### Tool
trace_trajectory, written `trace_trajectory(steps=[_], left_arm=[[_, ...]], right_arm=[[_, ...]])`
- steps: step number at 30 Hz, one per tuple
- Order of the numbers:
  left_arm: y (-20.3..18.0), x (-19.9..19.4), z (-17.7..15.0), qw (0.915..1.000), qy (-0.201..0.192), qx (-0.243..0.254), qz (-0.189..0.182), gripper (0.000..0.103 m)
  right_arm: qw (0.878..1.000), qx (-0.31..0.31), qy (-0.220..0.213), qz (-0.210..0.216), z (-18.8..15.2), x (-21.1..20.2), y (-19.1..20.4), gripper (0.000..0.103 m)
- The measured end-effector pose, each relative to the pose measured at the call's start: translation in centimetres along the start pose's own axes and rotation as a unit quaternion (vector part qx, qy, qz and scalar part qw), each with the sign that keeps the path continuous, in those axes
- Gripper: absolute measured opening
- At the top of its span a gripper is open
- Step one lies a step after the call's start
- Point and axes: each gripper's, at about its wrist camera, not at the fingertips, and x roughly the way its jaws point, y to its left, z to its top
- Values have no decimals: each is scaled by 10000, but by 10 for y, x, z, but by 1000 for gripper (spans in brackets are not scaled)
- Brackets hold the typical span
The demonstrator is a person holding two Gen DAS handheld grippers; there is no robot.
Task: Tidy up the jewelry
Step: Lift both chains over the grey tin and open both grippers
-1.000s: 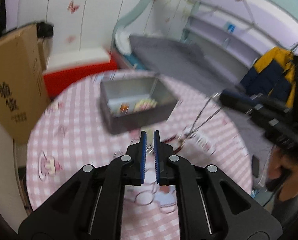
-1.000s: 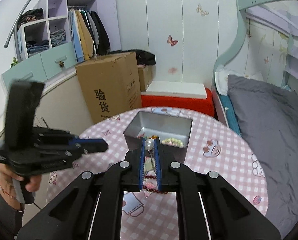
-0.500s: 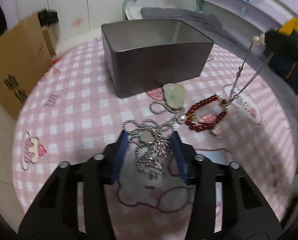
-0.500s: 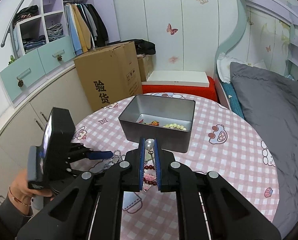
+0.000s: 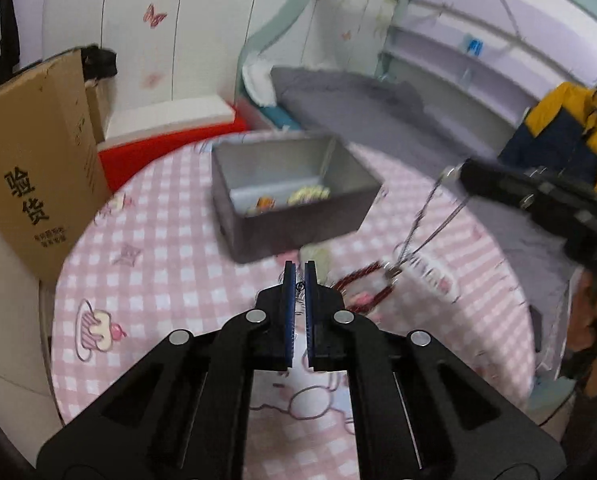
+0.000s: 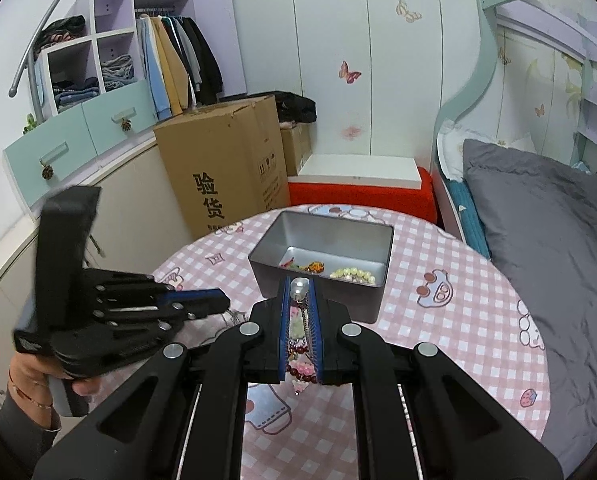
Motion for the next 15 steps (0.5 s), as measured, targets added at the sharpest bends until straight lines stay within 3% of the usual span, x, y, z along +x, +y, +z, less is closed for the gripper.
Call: trace_trajectory(steps=[7, 15], left_arm=[[-12, -37, 31, 9986, -498, 103, -143, 4], [-25, -63, 67, 9952, -926, 303, -30, 4]], right_arm=[[9999, -17, -153, 41, 9, -10, 5, 7], [9995, -25, -315, 62, 23, -18, 5, 7]])
